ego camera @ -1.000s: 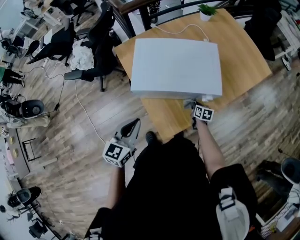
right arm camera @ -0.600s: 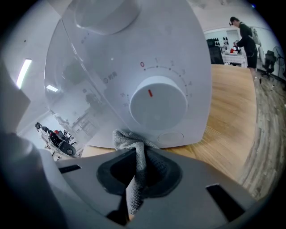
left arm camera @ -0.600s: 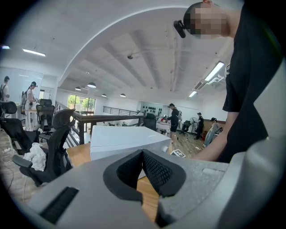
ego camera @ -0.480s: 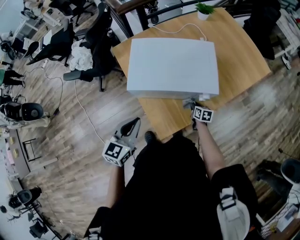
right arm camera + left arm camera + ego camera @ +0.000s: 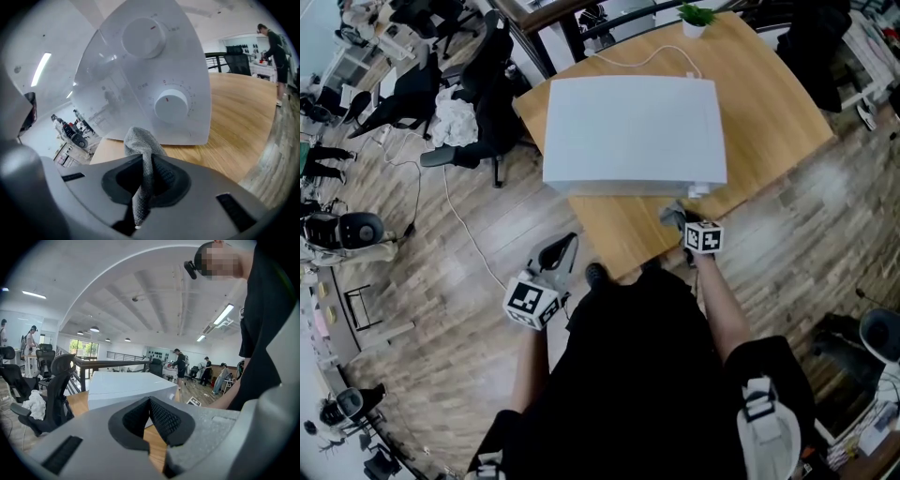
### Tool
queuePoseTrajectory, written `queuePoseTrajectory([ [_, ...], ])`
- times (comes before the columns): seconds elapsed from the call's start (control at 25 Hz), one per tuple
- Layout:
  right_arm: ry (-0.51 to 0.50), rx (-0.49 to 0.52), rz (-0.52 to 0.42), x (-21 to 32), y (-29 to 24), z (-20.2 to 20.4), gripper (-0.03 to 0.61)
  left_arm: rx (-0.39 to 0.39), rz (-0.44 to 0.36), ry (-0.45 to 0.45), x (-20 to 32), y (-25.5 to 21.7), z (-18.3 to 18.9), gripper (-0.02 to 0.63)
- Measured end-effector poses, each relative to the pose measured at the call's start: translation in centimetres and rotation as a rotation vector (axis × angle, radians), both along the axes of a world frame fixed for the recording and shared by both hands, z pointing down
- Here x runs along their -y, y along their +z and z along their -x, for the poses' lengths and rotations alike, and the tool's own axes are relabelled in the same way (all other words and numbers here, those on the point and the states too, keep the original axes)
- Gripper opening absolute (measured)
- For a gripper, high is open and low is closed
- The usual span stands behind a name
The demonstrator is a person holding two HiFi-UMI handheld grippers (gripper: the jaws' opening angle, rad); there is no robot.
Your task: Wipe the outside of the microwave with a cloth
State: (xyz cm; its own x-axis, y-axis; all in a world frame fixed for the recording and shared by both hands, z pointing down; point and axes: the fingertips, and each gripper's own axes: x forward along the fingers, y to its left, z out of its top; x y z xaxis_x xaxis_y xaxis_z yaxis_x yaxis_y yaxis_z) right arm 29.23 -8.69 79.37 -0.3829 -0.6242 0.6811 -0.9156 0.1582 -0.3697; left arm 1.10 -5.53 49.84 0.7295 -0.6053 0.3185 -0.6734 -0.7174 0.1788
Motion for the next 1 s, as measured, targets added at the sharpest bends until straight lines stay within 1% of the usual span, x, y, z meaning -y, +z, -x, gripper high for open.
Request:
queuePoseTrajectory([
  [0.12, -0.125, -0.019, -0.054, -0.5, -1.6, 1.5, 0.02, 0.002, 0.006, 0.008, 0.0, -0.1, -0.5, 0.002],
  [0.2, -0.206, -0.034, -0.068, -1.2, -1.9, 2.6, 0.02, 0.004, 0.005, 0.012, 0.1, 0.1, -0.8, 0.002],
  [0.32, -0.356, -0.078, -0.086, -2.2, -2.2, 4.5, 0.019, 0.004, -0.017, 0.017, 0.6, 0.0, -1.3, 0.002],
  [0.4, -0.43, -0.091, -0.104, -2.8, -3.1, 5.5, 0.02, 0.001, -0.032, 0.019, 0.8, -0.2, -1.6, 0.002],
  [0.64, -0.517, -0.034, -0.166, -3.6, -7.1, 7.3, 0.018, -0.003, -0.044, 0.009, 0.9, -0.1, -2.5, 0.002],
  [0.8, -0.584, -0.046, -0.224, -3.8, -10.1, 7.5, 0.018, -0.004, -0.049, 0.007, 0.9, -0.2, -3.3, 0.002],
  [1.0, -0.608, -0.044, -0.287, -3.9, -13.2, 7.1, 0.018, -0.008, -0.049, 0.001, 0.9, 0.1, -4.2, 0.002],
])
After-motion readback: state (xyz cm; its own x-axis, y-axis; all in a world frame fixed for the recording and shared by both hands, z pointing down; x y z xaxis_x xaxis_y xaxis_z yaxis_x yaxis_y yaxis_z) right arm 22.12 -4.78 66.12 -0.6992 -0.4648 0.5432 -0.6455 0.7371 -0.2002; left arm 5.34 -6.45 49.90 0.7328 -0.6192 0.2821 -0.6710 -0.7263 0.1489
